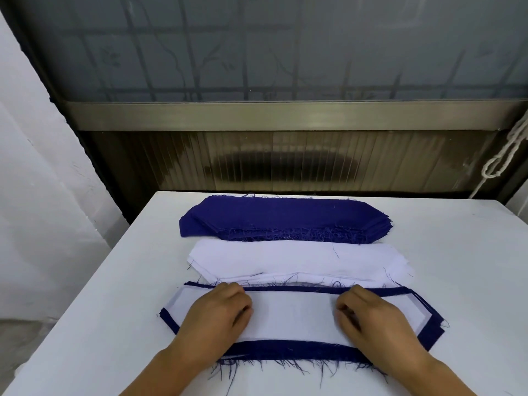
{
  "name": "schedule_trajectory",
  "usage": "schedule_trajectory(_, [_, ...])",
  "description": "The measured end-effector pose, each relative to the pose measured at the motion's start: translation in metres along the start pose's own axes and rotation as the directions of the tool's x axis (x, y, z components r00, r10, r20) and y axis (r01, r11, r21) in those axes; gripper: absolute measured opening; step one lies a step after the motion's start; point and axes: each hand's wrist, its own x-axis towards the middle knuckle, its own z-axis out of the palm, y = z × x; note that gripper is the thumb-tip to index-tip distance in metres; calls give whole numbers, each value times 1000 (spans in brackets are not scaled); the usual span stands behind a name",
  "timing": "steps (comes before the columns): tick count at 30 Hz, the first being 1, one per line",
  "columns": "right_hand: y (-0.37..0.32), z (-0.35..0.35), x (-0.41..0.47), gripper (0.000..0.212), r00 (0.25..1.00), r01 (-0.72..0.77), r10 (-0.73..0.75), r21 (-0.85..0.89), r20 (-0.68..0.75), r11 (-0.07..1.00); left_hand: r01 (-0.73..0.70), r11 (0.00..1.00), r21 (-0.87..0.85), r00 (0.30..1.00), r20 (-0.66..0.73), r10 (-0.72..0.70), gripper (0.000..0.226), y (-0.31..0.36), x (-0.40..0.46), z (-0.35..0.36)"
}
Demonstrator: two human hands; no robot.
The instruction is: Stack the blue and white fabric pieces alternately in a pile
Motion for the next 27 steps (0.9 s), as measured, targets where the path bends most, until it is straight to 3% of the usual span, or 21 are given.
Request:
schedule_trajectory(9, [42,-19,-13,28,969,-243,241,-38,-54,969,172,981,89,983,-75,-165,10,-45,-22,-20])
schedule_trajectory(11, [48,-20,-7,28,961,-276,274,-63,-37,959,206,972,110,977,-76,-198,19,-48,-14,-21])
schedule_trajectory(18, [53,-6,57,12,975,-202,203,17,-91,979,134,983,129,975,-195,-107,20,-44,61,-4])
schedule_trajectory(22, [57,8,104,28,973,-184,189,51,-135,982,125,980,157,977,-192,-94,32,-47,107,13])
schedule_trajectory(27, [70,24,131,36,969,-230,237,96,-67,968,193,970,145,977,-120,-177,41,-64,130,35])
